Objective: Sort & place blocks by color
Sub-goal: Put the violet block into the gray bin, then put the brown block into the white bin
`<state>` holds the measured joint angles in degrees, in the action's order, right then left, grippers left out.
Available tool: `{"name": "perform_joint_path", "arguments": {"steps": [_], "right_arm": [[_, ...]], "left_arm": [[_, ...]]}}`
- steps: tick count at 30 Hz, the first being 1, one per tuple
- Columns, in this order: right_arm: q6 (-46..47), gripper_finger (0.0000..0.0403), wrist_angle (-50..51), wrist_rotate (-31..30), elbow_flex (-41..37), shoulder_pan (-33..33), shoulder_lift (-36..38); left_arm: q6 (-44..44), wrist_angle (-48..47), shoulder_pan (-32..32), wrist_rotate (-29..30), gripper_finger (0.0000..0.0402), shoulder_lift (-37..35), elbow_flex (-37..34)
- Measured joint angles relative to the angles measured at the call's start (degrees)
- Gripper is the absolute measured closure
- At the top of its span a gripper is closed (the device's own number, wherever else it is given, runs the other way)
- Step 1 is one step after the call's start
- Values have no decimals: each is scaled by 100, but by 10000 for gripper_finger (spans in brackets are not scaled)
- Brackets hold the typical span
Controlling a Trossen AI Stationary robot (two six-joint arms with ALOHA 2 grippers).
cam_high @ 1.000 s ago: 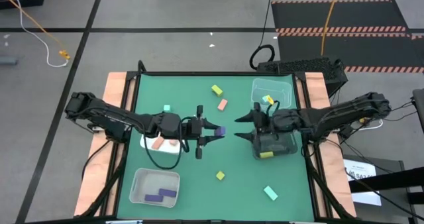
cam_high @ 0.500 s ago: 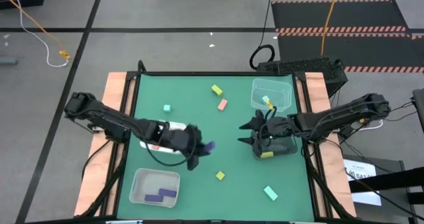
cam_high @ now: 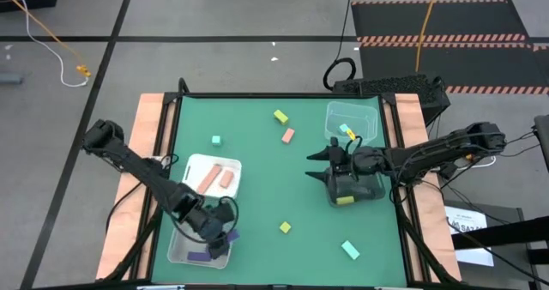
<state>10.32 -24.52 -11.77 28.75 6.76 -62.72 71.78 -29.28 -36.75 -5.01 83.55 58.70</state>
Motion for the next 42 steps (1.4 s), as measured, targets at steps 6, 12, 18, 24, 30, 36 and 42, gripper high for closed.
{"name": "perform_joint_path", "arguments": {"steps": [6,12,18,24,30,36,42], "right_arm": [[-207,163,-55,2,0,-278,4],[-206,163,-32,0,0,-416,-130],[-207,163,-44,-7,0,-419,-351],[-207,163,-55,-10,0,-419,-367],[-367,163,-37,-3,11,-419,-328],[-412,163,-35,-9,11,-497,-328],[-397,163,76,-13,11,-600,-328]], "left_arm": [[951,-676,-438,-47,293,0,0],[1446,-1505,-665,-62,276,0,0],[1554,-1666,-634,-51,250,0,0],[1579,-1712,-559,-53,245,0,0],[697,-798,-220,-38,244,0,0],[-1254,800,531,420,243,0,0],[-2793,1275,1684,1393,243,0,0]]}}
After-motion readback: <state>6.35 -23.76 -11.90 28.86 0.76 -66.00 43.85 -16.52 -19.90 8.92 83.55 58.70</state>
